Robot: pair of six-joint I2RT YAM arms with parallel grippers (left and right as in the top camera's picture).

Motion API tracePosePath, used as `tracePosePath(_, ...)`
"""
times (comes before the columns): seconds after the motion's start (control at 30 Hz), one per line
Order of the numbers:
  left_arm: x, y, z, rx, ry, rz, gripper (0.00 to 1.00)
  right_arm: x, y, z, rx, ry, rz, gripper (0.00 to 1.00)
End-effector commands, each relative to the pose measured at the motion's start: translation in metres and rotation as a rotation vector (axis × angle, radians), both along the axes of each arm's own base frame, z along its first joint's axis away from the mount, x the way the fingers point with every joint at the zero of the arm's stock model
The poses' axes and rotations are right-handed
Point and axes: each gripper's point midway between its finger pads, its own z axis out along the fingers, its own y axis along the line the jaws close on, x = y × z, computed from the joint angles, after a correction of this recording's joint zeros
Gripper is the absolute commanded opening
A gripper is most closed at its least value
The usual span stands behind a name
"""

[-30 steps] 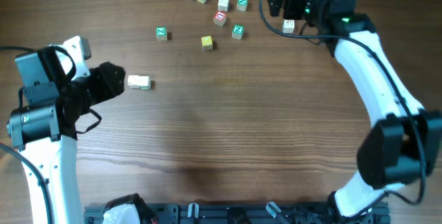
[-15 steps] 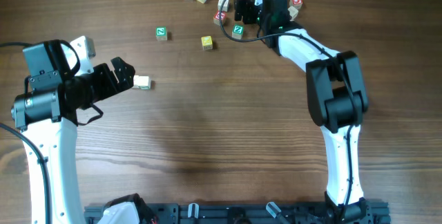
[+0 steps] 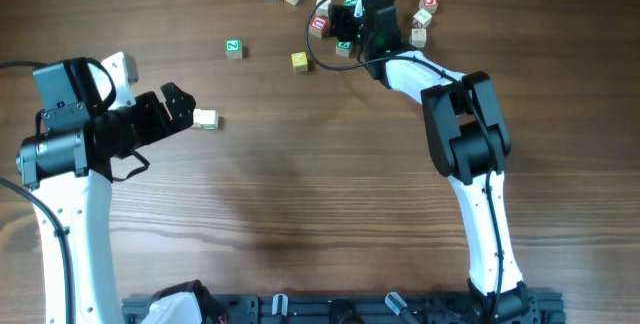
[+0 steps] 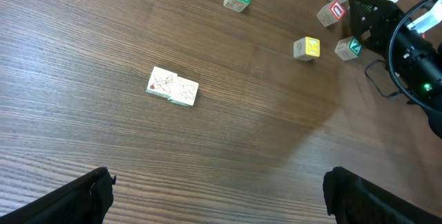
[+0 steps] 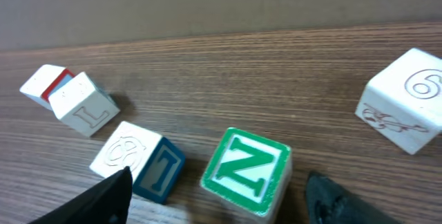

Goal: Form a horizontal line
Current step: 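Reach the right gripper forward over the right-side blocks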

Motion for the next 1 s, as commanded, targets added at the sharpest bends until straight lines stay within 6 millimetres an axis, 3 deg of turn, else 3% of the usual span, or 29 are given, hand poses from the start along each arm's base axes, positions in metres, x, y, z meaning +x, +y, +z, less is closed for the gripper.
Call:
tracePosePath(0.0,0.0,-0.001,-0.002,-0.009,0.003,-0.009,1.0,0.005,-0.005,-0.009,-0.022,-0.002,-0.033,0.68)
tracePosePath(0.07,0.0,-0.001,-0.002,-0.009,0.003,-0.009,1.0,0.004,-0.005,-0.011,-0.028,0.009,-0.033,0.56)
tracePosePath(0.1,0.0,-0.001,-0.002,-0.009,0.003,-0.009,1.0,0.003,-0.006,-0.014,-0.033,0.017,-0.034,0.44)
tracePosePath(0.23,0.0,-0.001,-0.002,-0.009,0.003,-0.009,1.0,0.001,-0.007,-0.014,-0.053,0.028,-0.026,0.27)
tracePosePath(0.3,0.0,-0.001,-0.002,-0.008,0.003,-0.008,1.0,0.0,-0.007,-0.004,-0.06,0.032,-0.022,0.27)
tracePosePath(0.57,0.0,-0.001,-0.002,-0.009,0.003,-0.009,1.0,-0.007,-0.013,0.072,-0.107,0.002,0.004,0.24)
tracePosePath(0.63,0.0,-0.001,-0.002,-0.009,0.003,-0.009,1.0,-0.009,-0.013,0.084,-0.103,-0.003,0.008,0.32)
tracePosePath(0.7,0.0,-0.001,-0.002,-0.009,0.003,-0.009,1.0,-0.012,-0.007,0.096,-0.091,-0.019,0.051,0.56)
tracePosePath(0.77,0.0,-0.001,-0.002,-0.009,0.003,-0.009,1.0,-0.014,-0.002,0.104,-0.075,-0.028,0.077,0.92)
tracePosePath(0.8,0.0,-0.001,-0.002,-0.009,0.003,-0.009,1.0,-0.013,-0.002,0.107,-0.071,-0.036,0.075,0.99)
tracePosePath(0.97,0.0,-0.001,-0.002,-0.009,0.003,-0.009,1.0,-0.011,-0.003,0.104,-0.082,-0.047,0.08,1.0)
